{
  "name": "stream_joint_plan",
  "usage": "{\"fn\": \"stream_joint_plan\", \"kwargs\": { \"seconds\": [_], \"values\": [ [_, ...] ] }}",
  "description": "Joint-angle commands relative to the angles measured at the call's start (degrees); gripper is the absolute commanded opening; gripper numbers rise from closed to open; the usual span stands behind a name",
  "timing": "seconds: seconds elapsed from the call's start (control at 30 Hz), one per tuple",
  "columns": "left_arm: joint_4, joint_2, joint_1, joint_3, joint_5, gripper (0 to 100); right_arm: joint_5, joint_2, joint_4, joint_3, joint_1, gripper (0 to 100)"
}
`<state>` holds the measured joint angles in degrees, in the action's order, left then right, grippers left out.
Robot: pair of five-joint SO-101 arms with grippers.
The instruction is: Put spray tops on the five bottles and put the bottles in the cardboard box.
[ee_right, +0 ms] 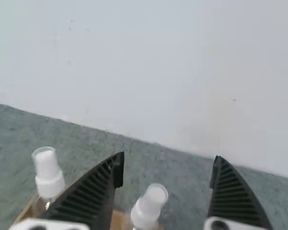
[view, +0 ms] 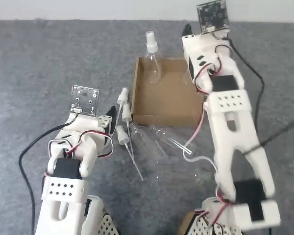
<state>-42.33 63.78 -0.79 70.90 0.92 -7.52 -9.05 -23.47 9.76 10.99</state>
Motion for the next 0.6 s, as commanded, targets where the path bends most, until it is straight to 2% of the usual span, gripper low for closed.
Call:
{"fn": "stream_joint_plan", "kwargs": {
  "seconds": [0.0,0.13,0.23,0.33,0.43,0.57],
  "values": [
    [1.3,1.0,0.0,-0.4,-0.1,16,-1.1,-10.4,-15.1,-2.9,-0.1,23.8],
    [1.3,0.9,0.0,-0.4,-0.1,16,-1.1,-16.4,-37.0,-1.8,1.5,23.8],
    [1.3,0.9,-0.1,-0.4,-0.1,16,-1.1,-18.7,-51.7,0.0,5.6,24.1],
    [1.3,0.9,-0.1,-0.4,-0.1,16,-2.5,-18.9,-61.5,3.3,11.8,24.1],
    [1.3,0.8,-0.1,-0.4,-0.1,16,-7.5,-18.9,-62.8,9.7,18.1,24.1],
    [1.3,0.7,-0.1,-0.4,-0.1,16,-8.4,-18.9,-55.8,19.4,22.5,24.2]
  ]
}}
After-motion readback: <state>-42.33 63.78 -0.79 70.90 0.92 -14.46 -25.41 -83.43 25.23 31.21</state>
